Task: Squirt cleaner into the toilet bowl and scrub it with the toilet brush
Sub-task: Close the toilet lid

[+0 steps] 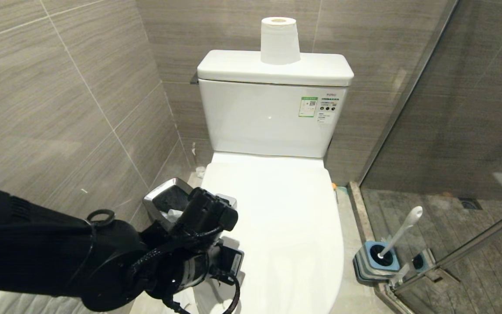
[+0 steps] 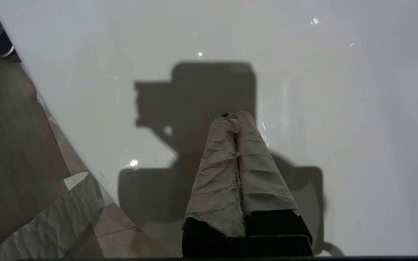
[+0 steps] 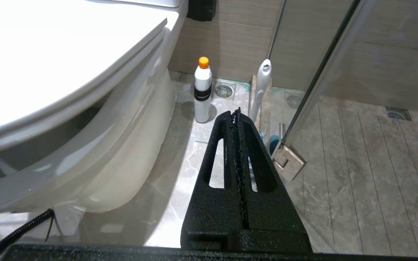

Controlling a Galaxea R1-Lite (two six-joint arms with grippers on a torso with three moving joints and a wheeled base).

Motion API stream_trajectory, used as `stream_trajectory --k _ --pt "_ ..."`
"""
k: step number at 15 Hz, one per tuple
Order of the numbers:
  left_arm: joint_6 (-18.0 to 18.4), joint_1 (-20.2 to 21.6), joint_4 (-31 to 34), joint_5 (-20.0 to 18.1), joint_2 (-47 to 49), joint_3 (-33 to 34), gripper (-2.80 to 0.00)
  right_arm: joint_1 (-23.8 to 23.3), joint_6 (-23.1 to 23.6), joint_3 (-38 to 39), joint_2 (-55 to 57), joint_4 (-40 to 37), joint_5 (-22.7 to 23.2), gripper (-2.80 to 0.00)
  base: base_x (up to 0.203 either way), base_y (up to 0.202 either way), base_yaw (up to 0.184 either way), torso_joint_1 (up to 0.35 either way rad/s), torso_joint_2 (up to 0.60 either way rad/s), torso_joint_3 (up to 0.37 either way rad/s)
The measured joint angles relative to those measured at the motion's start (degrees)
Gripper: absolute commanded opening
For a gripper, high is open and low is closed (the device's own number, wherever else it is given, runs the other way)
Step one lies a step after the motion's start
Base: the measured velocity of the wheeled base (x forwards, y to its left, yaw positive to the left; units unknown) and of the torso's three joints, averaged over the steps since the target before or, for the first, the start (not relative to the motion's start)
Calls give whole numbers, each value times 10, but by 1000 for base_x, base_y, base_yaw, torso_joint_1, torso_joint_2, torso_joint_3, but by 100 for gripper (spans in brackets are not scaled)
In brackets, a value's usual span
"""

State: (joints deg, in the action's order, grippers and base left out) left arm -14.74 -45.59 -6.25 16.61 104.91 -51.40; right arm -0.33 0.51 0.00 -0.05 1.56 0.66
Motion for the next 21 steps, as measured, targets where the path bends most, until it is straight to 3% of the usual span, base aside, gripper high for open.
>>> stream_trajectory --k 4,9,14,21 --pt "-6 -1 -9 40 31 2 -280 0 0 0 0 0 0 -280 0 0 0 0 0 0" --pt "-27 -1 -67 121 75 2 -280 0 0 0 0 0 0 -280 0 0 0 0 0 0" --pt "-75 -1 -72 168 110 3 -280 0 0 0 0 0 0 -280 0 0 0 0 0 0" --pt "-105 -1 -71 186 128 3 -280 0 0 0 0 0 0 -280 0 0 0 0 0 0"
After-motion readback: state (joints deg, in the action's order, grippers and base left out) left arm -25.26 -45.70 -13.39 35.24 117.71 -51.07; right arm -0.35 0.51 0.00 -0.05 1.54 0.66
